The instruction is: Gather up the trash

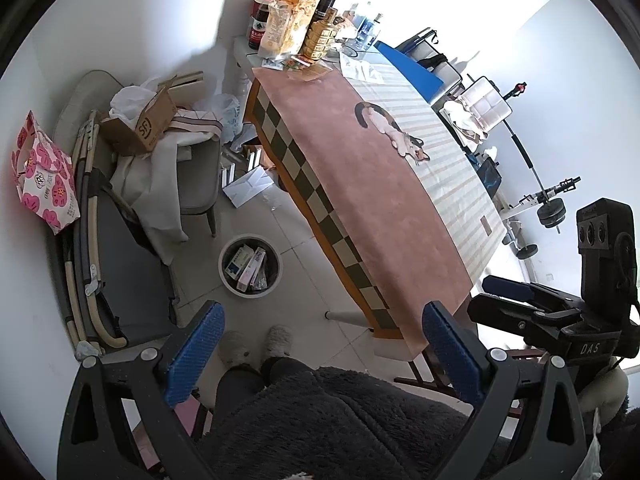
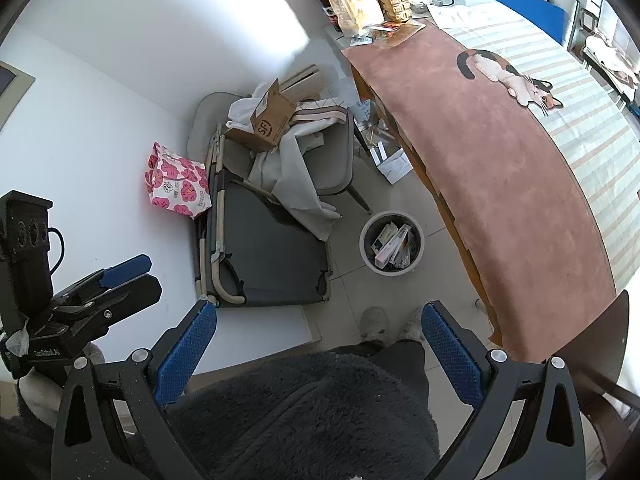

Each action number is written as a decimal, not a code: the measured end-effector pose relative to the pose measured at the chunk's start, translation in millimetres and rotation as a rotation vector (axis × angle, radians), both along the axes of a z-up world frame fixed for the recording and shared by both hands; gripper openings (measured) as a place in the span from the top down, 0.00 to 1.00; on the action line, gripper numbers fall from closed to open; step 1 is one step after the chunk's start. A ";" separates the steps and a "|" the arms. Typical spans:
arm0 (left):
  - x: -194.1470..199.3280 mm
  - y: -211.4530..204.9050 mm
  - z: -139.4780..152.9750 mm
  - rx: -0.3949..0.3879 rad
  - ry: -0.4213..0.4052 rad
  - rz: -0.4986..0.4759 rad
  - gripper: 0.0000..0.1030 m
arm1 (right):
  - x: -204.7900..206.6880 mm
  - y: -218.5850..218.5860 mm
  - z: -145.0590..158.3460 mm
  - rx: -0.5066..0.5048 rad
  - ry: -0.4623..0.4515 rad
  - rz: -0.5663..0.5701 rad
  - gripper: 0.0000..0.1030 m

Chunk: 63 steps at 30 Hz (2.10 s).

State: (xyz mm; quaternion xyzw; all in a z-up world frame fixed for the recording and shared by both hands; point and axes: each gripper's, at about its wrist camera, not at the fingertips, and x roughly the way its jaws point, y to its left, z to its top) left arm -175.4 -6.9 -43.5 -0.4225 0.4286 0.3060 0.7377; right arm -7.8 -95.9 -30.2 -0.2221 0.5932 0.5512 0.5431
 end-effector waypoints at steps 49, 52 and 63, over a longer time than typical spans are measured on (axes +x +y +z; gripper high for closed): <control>1.0 -0.2 8.4 -0.002 -0.060 -0.003 0.02 | 2.6 -8.1 6.7 0.018 0.012 -0.005 0.00; 3.9 0.8 10.7 -0.004 -0.064 -0.008 0.02 | -0.5 -7.3 8.7 0.018 0.015 -0.007 0.00; 7.8 6.5 16.6 0.002 -0.062 -0.013 0.02 | -5.8 -3.7 10.5 0.021 0.014 -0.005 0.00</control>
